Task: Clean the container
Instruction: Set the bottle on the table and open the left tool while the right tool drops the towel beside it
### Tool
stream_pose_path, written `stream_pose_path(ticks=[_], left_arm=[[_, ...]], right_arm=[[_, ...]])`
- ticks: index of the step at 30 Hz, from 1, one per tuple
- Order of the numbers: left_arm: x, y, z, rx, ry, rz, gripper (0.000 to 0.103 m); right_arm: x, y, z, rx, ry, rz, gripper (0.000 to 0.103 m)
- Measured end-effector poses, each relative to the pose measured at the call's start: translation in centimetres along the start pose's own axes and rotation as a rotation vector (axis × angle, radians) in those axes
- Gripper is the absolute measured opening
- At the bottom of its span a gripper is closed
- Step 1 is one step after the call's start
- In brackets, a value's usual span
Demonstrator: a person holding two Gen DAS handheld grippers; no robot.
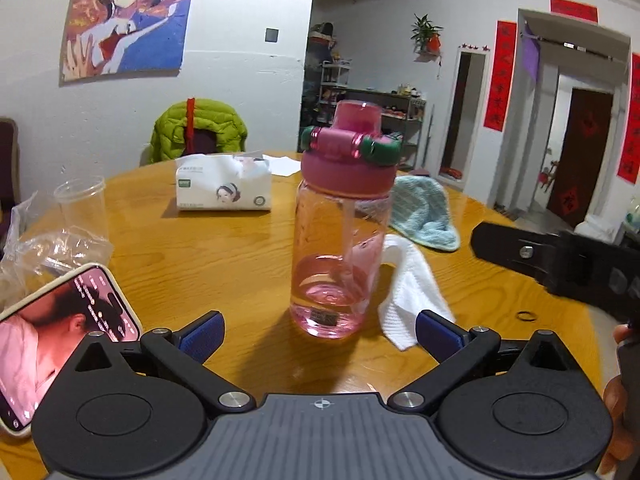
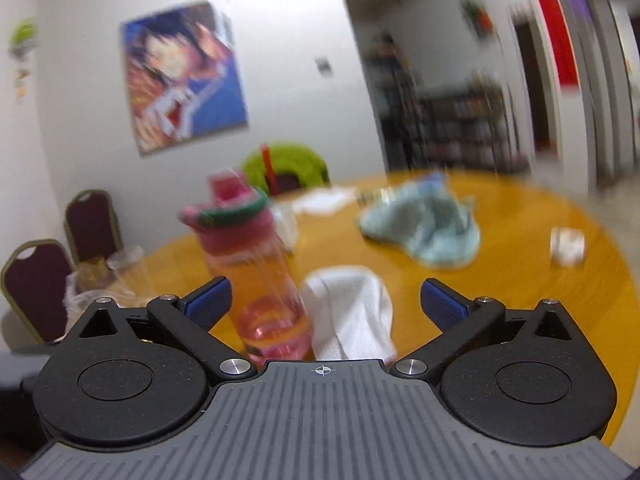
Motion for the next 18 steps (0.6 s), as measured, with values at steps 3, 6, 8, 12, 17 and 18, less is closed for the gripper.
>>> stream_pose_path(ticks=[3, 6, 8, 12, 17, 18], left_arm=[[0.2, 1.2, -0.4, 0.004, -0.011, 0.015, 0.102], [0.4, 1.6, -0.7, -0.015, -0.018, 0.014, 0.102], [0.5, 1.5, -0.8, -0.049, -0.021, -0.004, 0.102], [1.0, 1.6, -1.0, -0.112, -0.026, -0.019, 0.102], [2.0, 2.2, -0.6, -0.2, 0.022, 0.043, 0.102], [2.1, 2.2, -0.6, -0.208, 0.027, 0.047, 0.102]], right_arm=[[-1.4, 3.0, -1.4, 0.14, 0.156, -0.013, 0.103], [-1.8, 5.3, -2.6, 0.235, 0.21, -0.014, 0.103], [-1.5, 6.4, -3.3, 0.252, 0.172, -0.003, 0.103], [-0.2, 6.0, -3.7, 0.058, 0.069, 0.072, 0.103], [0.0, 4.6, -3.8, -0.18, 0.002, 0.018, 0.103], [-0.1, 4.5, -3.9, -0.216, -0.002, 0.015, 0.103]])
Point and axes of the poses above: each gripper's, at about its wrist camera, not at the fingertips, and y roughly against the way its jaws point, x to its right, z to its underside, the point moved 10 cm from there along -y, roughly the way its jaws point, and after that the axes turned 8 degrees about y, right-handed, at the moved point
